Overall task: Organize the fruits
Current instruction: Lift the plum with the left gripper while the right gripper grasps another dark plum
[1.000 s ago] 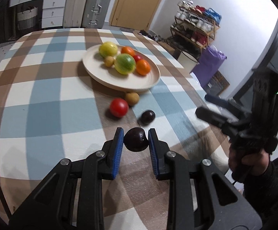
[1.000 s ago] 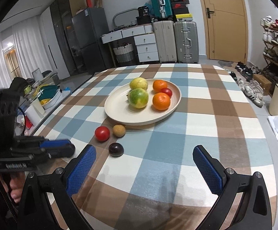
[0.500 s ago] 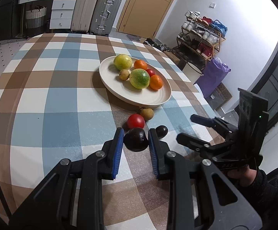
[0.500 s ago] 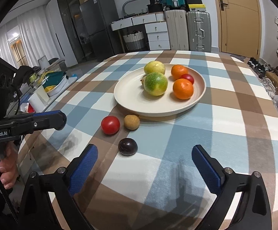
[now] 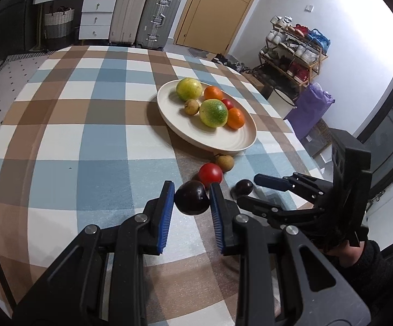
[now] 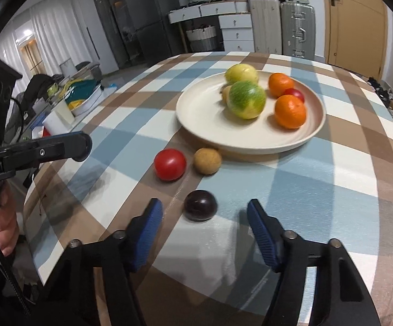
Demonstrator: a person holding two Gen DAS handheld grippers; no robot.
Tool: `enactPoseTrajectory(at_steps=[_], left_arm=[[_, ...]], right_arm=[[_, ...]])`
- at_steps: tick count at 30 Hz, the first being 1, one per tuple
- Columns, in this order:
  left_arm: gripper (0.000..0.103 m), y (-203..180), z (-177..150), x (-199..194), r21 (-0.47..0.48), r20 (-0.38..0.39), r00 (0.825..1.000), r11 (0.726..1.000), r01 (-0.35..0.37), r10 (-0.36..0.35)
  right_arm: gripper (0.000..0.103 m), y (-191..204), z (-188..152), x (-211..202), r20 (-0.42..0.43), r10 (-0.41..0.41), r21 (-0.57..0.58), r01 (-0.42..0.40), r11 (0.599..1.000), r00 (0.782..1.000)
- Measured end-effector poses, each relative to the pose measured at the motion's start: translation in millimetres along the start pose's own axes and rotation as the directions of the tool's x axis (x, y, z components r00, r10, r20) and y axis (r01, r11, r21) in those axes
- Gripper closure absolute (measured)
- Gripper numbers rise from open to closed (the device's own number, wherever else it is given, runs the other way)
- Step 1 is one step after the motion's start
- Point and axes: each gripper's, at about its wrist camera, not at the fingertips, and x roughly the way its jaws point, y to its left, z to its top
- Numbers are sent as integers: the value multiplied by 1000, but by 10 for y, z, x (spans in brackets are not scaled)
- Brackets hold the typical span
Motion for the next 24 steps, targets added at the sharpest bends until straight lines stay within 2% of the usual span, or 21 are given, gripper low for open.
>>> enactPoseTrajectory(at_steps=[6,8,24], left_arm=[[80,7,9,-26,-4,4,1000,1000,-13,13],[80,4,17,-30,-5,4,1000,1000,-18,18],[80,-35,140,75,4,-16,1000,1000,-23,23]], right_arm=[[71,88,9,53,-8,-20,-44,20,999,1000],[76,52,16,44,-4,-16,-32,16,999,1000],[76,-81,74,-63,33,29,20,-29,999,999]])
